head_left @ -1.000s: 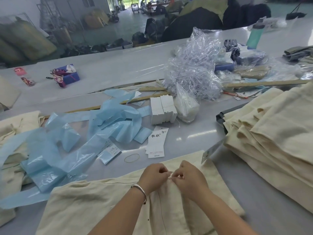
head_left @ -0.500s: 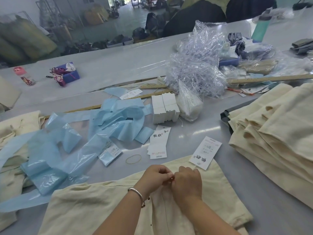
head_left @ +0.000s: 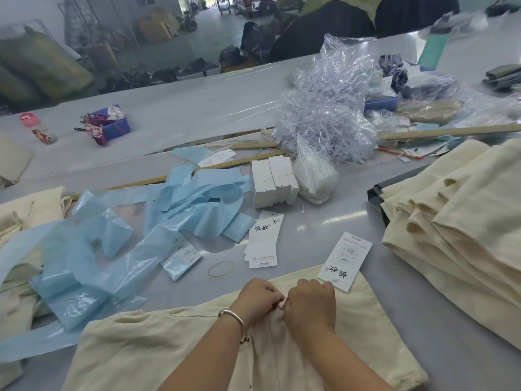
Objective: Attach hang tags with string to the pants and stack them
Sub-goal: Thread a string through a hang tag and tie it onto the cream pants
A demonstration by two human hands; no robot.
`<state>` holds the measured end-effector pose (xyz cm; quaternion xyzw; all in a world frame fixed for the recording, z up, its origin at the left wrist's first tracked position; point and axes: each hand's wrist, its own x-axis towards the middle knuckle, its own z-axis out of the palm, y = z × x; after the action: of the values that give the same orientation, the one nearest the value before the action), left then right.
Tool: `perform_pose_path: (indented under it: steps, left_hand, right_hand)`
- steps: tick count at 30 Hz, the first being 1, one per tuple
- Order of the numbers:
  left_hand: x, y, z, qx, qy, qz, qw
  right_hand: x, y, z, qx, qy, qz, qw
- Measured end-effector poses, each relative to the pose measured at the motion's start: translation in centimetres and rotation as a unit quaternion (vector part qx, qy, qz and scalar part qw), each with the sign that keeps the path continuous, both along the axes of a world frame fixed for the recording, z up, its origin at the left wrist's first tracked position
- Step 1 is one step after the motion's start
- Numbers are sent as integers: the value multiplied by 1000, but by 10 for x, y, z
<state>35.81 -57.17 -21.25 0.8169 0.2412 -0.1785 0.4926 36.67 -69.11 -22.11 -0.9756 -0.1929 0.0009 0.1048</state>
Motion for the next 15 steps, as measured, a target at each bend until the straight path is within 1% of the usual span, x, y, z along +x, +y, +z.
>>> perform_pose_path:
  steps: [1, 2, 4, 5, 9, 13, 14, 15]
  left_hand:
    - [0, 1, 1, -12, 3, 0, 1000]
    - [0, 3, 2, -29, 4, 4, 1000]
    - [0, 5, 4, -57, 9, 16, 998]
    - [-1, 5, 4, -66, 11, 22, 998]
    - [-4, 2, 0, -107, 2, 78, 991]
    - [0, -3, -2, -76, 3, 101, 992]
    - [2, -4, -2, -72, 0, 107, 992]
    - [4, -5, -2, -71, -6, 112, 991]
  right_hand:
    - [-3, -1, 0, 7, -4, -4, 1000]
    - [-4, -1, -5, 16, -27, -13, 999]
    - [-7, 2, -12, 25, -102, -16, 994]
    - [-8, 3, -15, 47, -122, -14, 991]
    - [-8, 0, -24, 113, -160, 3, 981]
    - [-6, -4, -21, 131, -151, 43, 979]
    - [-6, -8, -23, 167, -132, 52, 976]
    - [-6, -15, -25, 222, -100, 49, 969]
